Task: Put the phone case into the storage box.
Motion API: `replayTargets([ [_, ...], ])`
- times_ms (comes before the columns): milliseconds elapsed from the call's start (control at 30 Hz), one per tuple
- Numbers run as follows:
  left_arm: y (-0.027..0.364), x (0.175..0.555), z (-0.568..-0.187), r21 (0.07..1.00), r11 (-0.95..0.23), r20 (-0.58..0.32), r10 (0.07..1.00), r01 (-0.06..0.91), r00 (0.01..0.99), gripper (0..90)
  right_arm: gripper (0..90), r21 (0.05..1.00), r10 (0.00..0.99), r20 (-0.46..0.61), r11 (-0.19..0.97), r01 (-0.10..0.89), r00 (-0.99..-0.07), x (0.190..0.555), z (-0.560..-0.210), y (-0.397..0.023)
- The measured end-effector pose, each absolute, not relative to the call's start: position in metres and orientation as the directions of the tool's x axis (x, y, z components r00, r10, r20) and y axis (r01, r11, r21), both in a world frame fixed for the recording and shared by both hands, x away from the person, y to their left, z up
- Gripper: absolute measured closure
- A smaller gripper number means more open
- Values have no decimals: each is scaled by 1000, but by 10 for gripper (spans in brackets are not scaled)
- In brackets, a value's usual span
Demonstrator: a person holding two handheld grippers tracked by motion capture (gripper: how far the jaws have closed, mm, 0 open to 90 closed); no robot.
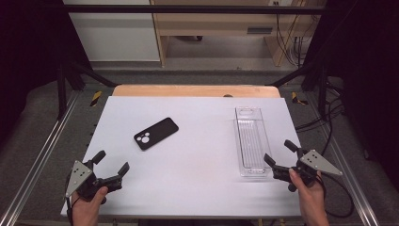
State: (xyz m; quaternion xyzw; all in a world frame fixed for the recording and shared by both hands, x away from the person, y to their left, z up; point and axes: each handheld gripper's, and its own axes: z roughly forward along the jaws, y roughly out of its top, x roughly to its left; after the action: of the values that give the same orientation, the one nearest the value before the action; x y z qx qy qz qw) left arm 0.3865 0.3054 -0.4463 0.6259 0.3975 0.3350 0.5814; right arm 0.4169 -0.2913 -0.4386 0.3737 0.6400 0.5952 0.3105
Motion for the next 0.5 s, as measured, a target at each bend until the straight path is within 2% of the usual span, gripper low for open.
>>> replayTargets([
  [267, 309, 383, -445, 995, 3, -47, 895, 99, 445, 20, 43, 993, 859, 31, 32, 114, -511, 414, -437, -288],
  [500, 304, 386, -445, 992, -16, -42, 897, 129, 440, 22, 35, 992, 873, 38, 26, 124, -487, 415, -438, -291],
])
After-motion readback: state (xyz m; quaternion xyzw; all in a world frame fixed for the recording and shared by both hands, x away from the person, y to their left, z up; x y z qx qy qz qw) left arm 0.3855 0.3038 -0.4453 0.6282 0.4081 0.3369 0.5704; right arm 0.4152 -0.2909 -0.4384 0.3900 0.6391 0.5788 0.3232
